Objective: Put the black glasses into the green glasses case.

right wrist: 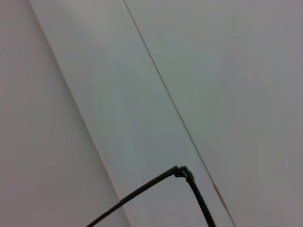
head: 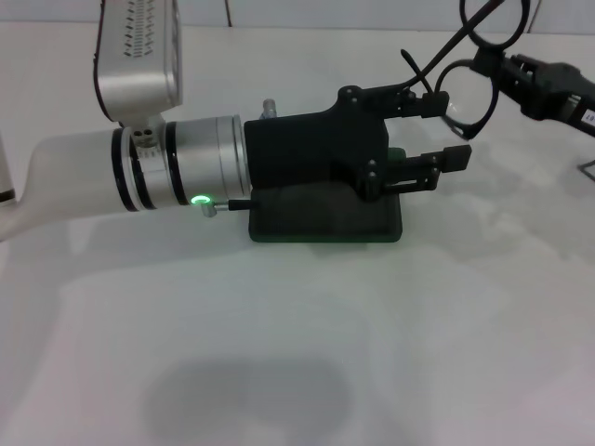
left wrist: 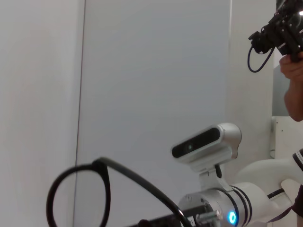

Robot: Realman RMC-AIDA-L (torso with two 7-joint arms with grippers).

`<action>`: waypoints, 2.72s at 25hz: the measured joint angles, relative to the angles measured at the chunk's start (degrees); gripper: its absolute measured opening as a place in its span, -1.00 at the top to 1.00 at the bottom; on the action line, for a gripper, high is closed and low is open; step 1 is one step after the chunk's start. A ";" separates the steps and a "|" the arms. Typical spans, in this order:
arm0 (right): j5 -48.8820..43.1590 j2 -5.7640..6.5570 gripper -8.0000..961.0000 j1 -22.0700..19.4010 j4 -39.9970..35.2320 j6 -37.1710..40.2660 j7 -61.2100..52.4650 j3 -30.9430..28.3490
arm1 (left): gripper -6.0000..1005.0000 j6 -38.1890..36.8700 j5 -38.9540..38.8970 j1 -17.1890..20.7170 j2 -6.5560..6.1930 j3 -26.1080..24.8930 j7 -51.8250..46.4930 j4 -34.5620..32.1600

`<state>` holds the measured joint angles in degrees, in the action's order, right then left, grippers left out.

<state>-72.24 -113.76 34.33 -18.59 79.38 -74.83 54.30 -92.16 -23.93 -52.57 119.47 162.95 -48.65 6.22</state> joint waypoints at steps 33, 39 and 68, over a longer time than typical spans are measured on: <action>-6.23 0.36 0.79 0.53 0.37 6.01 -10.18 2.90 | -0.30 -0.07 0.87 -2.89 0.06 0.00 2.53 0.02; -5.61 0.44 0.79 0.27 0.27 5.79 -10.15 1.84 | -0.30 -0.25 0.91 -2.64 -0.10 0.00 2.59 0.09; -9.18 1.47 0.79 2.81 0.07 2.91 -11.49 2.80 | -0.30 -16.12 -5.20 -3.25 -5.98 0.11 -19.00 8.21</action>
<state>-81.41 -112.29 37.14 -18.52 82.28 -86.32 57.10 -108.28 -29.13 -55.82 113.50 163.06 -67.65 14.44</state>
